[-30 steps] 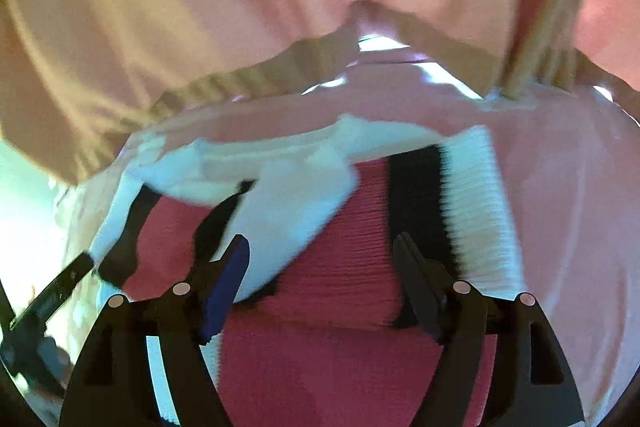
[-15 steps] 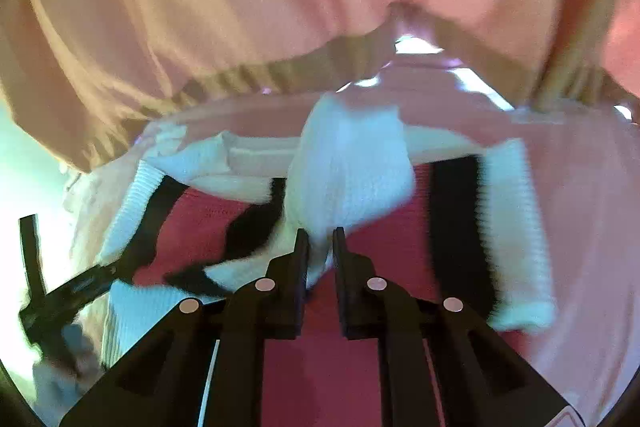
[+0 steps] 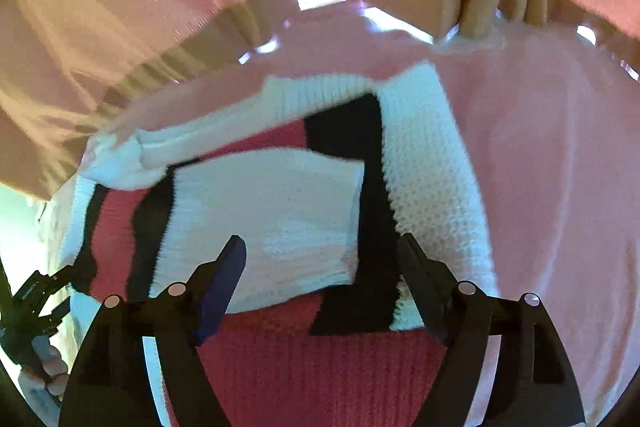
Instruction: Fold small clothes
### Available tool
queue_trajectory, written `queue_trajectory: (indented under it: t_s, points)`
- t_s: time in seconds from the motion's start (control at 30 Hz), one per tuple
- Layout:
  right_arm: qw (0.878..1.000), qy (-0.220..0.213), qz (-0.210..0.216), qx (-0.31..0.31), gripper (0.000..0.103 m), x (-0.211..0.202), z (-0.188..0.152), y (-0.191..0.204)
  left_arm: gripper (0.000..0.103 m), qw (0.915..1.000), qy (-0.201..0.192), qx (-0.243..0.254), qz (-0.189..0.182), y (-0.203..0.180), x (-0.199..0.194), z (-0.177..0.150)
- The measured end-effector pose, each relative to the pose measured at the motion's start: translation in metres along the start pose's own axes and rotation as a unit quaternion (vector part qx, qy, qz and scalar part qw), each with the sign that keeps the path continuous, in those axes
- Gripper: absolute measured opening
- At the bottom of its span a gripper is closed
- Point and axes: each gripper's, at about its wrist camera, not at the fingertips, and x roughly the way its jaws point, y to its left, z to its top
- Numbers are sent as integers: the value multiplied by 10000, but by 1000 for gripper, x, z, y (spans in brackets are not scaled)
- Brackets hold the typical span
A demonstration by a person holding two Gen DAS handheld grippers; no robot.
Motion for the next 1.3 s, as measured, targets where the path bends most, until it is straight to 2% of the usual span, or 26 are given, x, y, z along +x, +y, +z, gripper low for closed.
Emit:
queue_trajectory:
  t_s: [0.03, 0.07, 0.1, 0.13, 0.2, 0.3, 0.37, 0.4, 0.43, 0.47, 0.5, 0.57, 0.6, 0.63, 0.73, 0.8, 0.9, 0.93, 1.0, 1.07, 1.13, 1.2, 1.3]
  points:
    - [9999, 83, 42, 66, 68, 6, 0, -2, 81, 10000, -21, -85, -39, 2, 2, 2]
    - [9999, 116, 67, 89, 44, 11, 3, -4, 75, 9998, -75, -173, -65, 4, 3, 3]
    - [9999, 99, 84, 91, 30, 14, 3, -4, 56, 9995, -143, -243, -144, 6, 3, 5]
    - [9997, 63, 222, 74, 10, 14, 5, -1, 37, 9991, -179, -256, -275, 7, 3, 8]
    - [9984, -233, 508, 33, 10, -2, 12, 9, 25, 9981, -252, -353, -444, 9, -2, 14]
    - [9886, -1002, 1055, -384, 9, -53, 24, 34, 24, 9947, -687, -458, -617, 10, -26, 22]
    - [9738, -1605, 1471, -648, 9, -95, 28, 43, 24, 9932, -962, -382, -525, 9, -38, 24]
    - [9698, -1774, 1500, -738, 9, -107, 29, 43, 24, 9933, -1024, -367, -394, 10, -40, 24]
    - [9706, -1809, 1340, -858, 9, -105, 31, 40, 24, 9943, -972, -328, -307, 11, -36, 24]
    - [9762, -1660, 1035, -938, 9, -92, 31, 34, 25, 9961, -828, -236, -165, 11, -26, 23]
    - [9870, -1166, 631, -907, 9, -57, 30, 21, 25, 9971, -733, -192, -96, 11, -21, 24]
    - [9971, -273, 510, -486, 9, -3, 24, -7, 25, 9989, -439, -169, 64, 12, -5, 22]
    - [9985, -39, 431, -347, 9, 11, 20, -16, 25, 9991, -379, -189, 73, 13, -2, 21]
    - [9985, -35, 411, -362, 9, 13, 20, -16, 26, 9991, -379, -205, 59, 13, -3, 21]
    - [9942, -561, 705, -590, 9, -22, 28, 2, 27, 9980, -588, 48, 221, 8, -11, 23]
    - [9935, -631, 638, -705, 9, -25, 28, 5, 28, 9971, -656, 139, 363, 7, -10, 23]
    - [9978, 129, 137, -636, 12, 18, 17, -11, 28, 9979, -522, 120, 364, 10, -5, 22]
    - [9983, 204, 201, -505, 12, 23, 15, -17, 29, 9977, -524, 184, 396, 7, -7, 21]
    - [9988, 162, 61, -465, 18, 11, 19, -16, 32, 9947, -737, 435, 577, -2, -21, 18]
    - [9979, -243, -241, -548, 27, -15, 23, -11, 35, 9890, -1032, 712, 787, -12, -38, 13]
    - [9959, -502, -366, -661, 27, -36, 21, -6, 40, 9820, -1342, 1003, 870, -22, -55, 7]
    - [9956, -644, -208, -645, 27, -47, 20, -5, 43, 9776, -1497, 1271, 760, -34, -63, 1]
    - [9939, -605, -194, -903, 27, -36, 21, 7, 46, 9757, -1286, 1699, 512, -54, -49, -6]
